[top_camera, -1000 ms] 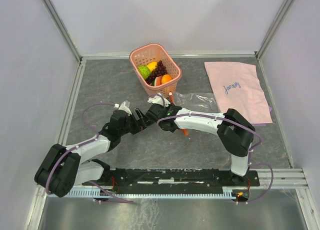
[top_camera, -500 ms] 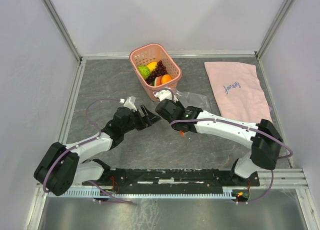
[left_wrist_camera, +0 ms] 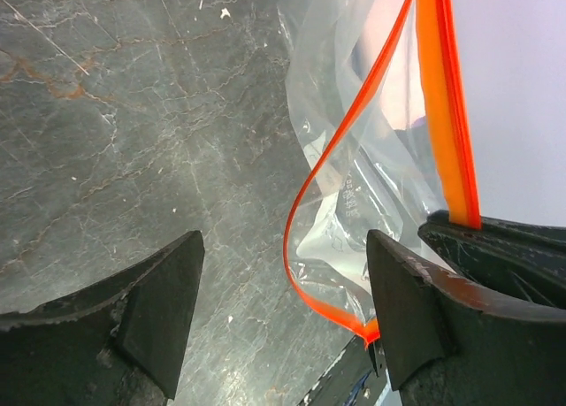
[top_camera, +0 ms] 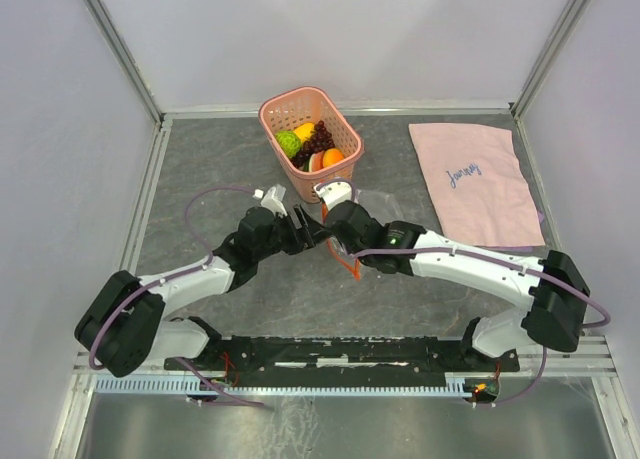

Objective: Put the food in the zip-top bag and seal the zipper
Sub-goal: Open the zipper of the food storage bag.

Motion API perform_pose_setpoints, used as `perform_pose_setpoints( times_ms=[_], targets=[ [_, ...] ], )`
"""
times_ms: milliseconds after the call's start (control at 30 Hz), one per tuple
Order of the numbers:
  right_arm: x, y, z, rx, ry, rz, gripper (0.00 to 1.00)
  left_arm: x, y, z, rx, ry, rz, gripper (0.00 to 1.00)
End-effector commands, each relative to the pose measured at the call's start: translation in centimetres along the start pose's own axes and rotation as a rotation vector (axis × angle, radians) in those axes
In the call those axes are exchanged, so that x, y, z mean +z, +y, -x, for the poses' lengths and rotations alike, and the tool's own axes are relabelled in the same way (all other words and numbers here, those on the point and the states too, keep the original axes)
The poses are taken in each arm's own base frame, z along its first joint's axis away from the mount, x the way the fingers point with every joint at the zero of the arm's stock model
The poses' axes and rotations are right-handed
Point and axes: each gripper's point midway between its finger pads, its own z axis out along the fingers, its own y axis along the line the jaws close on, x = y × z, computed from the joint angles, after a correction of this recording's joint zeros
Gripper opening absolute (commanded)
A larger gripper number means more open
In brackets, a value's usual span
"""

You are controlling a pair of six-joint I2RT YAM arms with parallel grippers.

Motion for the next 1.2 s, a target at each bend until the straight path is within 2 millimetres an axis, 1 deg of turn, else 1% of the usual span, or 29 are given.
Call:
perform_pose_setpoints(
  times_ms=[0,67,133,167,267,300,367,433,533,600,633,733,833,900,967,1000,1033,1100,1167],
  targets=[
    [-1.6,1.2,2.5,0.077,-0.095,0.088,0.02,0.9,-2.5,1.5,-0.011,-0.054,-0.053,0.79],
    [-2.0,1.1,2.9,0.084,-0.107,0.098,0.02,1.1,-2.9,1.4,-0.007,-0.053,-0.059,0.77],
    [-2.4,1.0,3.1,0.088,-0.116,0.104,0.03,1.2,-3.1,1.5,0.001,-0.058,-0.06,0.71],
    [-2.5,1.0,3.1,0.088,-0.117,0.106,0.03,1.3,-3.1,1.5,0.003,-0.061,-0.057,0.68],
    [-2.9,0.6,3.1,0.086,-0.113,0.097,0.06,1.0,-3.5,1.8,0.008,-0.078,-0.062,0.52],
    [-3.0,0.3,3.0,0.086,-0.112,0.086,0.08,0.8,-3.6,1.9,0.009,-0.084,-0.063,0.47],
    [-3.2,-0.4,2.8,0.082,-0.108,0.056,0.14,0.3,-3.8,2.3,0.027,-0.099,-0.055,0.33],
    [-3.3,-1.3,2.6,0.077,-0.103,0.016,0.26,-0.3,-4.2,2.7,0.06,-0.115,-0.042,0.23],
    [-3.3,-2.1,2.5,0.072,-0.099,-0.031,0.35,-1.1,-4.5,2.8,0.097,-0.126,-0.017,0.11],
    [-3.3,-2.5,2.5,0.071,-0.092,-0.055,0.38,-1.5,-4.7,2.8,0.115,-0.132,0.0,0.05],
    [-3.2,-2.3,2.6,0.064,-0.086,-0.053,0.41,-1.8,-5.0,2.9,0.131,-0.143,0.007,0.03],
    [-3.0,-2.2,2.5,0.057,-0.08,-0.056,0.4,-2.1,-5.1,2.7,0.147,-0.145,0.018,0.03],
    [-2.5,-2.7,2.0,0.035,-0.063,-0.097,0.31,-2.0,-5.0,2.4,0.147,-0.137,0.022,0.03],
    [-2.4,-2.9,2.0,0.025,-0.057,-0.112,0.22,-1.9,-5.2,2.2,0.143,-0.13,0.016,0.03],
    [-2.5,-3.0,2.1,0.026,-0.057,-0.114,0.09,-1.9,-5.3,2.2,0.141,-0.131,0.013,0.03],
    [-2.6,-2.9,2.2,0.033,-0.06,-0.106,0.04,-1.9,-5.3,2.2,0.141,-0.131,0.012,0.04],
    [-2.7,-2.8,2.3,0.042,-0.066,-0.096,0.02,-1.9,-5.3,2.2,0.137,-0.135,0.015,0.09],
    [-3.0,-2.5,2.7,0.063,-0.082,-0.078,0.02,-1.9,-5.3,2.2,0.128,-0.136,0.017,0.2],
    [-3.0,-2.2,2.9,0.08,-0.091,-0.064,0.02,-1.8,-5.4,2.1,0.119,-0.132,0.01,0.28]
  ],
)
